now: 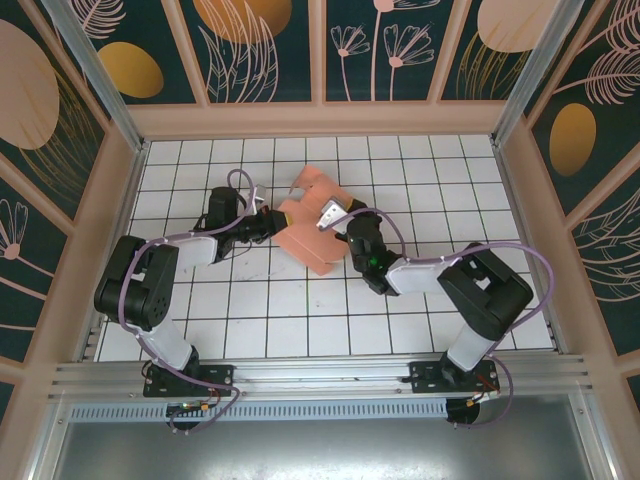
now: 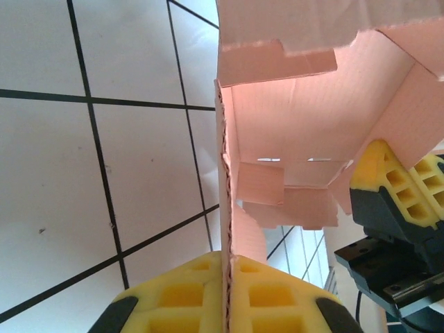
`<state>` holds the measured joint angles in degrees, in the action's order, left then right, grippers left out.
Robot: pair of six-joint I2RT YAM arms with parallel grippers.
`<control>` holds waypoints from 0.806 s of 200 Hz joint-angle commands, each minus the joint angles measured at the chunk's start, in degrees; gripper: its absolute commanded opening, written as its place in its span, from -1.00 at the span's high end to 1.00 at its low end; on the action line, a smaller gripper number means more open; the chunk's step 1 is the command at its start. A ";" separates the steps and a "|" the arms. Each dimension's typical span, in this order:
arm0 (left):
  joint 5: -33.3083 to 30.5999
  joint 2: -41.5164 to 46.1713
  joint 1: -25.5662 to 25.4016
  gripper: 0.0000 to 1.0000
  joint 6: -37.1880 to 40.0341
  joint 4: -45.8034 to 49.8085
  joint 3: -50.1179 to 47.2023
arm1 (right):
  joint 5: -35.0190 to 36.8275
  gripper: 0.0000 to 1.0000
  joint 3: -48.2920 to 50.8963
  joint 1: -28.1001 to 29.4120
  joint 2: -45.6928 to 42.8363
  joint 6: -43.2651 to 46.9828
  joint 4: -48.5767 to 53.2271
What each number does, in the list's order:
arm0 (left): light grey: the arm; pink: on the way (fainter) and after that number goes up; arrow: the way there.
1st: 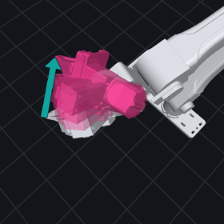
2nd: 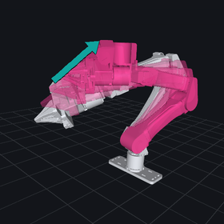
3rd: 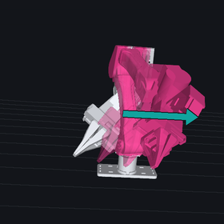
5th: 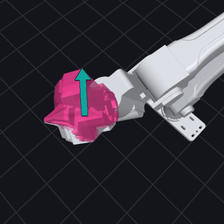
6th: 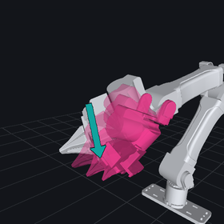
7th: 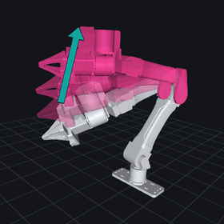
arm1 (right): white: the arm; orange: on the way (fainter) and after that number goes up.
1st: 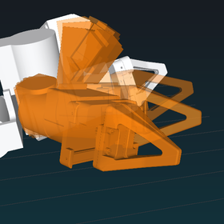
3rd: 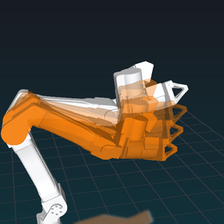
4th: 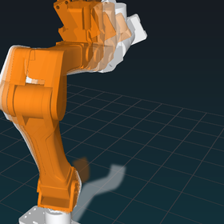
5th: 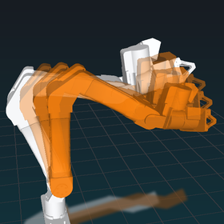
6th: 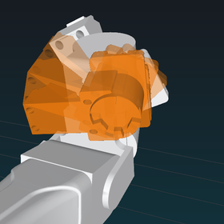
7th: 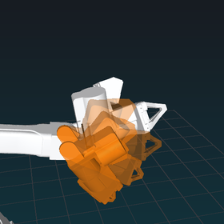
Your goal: Fold the paper box
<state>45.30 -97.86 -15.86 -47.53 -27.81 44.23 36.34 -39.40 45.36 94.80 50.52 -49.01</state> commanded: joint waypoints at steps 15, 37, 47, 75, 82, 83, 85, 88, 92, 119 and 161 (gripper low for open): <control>4.09 -0.04 -0.11 1.00 -9.57 -12.22 -1.94 | -1.67 1.00 0.81 -0.45 -3.24 -5.74 -0.47; 4.96 -2.08 -0.05 1.00 -15.01 -18.59 -3.17 | -1.79 1.00 0.81 -0.54 -3.52 -5.82 -0.56; 5.08 -2.49 0.01 1.00 -16.54 -20.20 -3.42 | -1.72 1.00 0.81 -0.54 -3.58 -5.62 -0.59; 4.83 -3.31 -0.05 1.00 -18.39 -22.10 -3.71 | -1.45 1.00 0.64 -0.54 -3.93 -5.30 -0.56; 4.88 -3.62 0.02 1.00 -19.15 -22.80 -3.75 | -1.37 1.00 0.56 -0.52 -4.07 -5.23 -0.57; 4.93 -3.63 -0.01 1.00 -19.21 -22.89 -3.73 | -1.36 1.00 0.55 -0.53 -4.08 -5.25 -0.56; 4.96 -3.76 0.00 1.00 -19.54 -23.10 -3.72 | -1.36 1.00 0.55 -0.54 -4.03 -5.26 -0.60; 5.04 -3.86 0.00 1.00 -20.01 -23.53 -3.73 | -1.37 1.00 0.55 -0.54 -4.14 -5.32 -0.56; 5.08 -4.00 -0.05 1.00 -20.80 -24.24 -3.80 | -1.37 1.00 0.51 -0.54 -4.11 -5.35 -0.52; 5.79 -5.45 -0.01 1.00 -24.67 -26.28 -3.49 | -1.45 1.00 0.30 -0.60 -4.62 -6.44 -0.29; 4.90 -4.42 -0.02 1.00 -18.64 -16.56 -1.16 | -1.18 1.00 0.47 -0.72 -4.94 -6.35 -0.15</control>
<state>48.66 -102.72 -15.79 -69.34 -48.90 40.86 35.88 -39.13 44.97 91.64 46.33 -48.36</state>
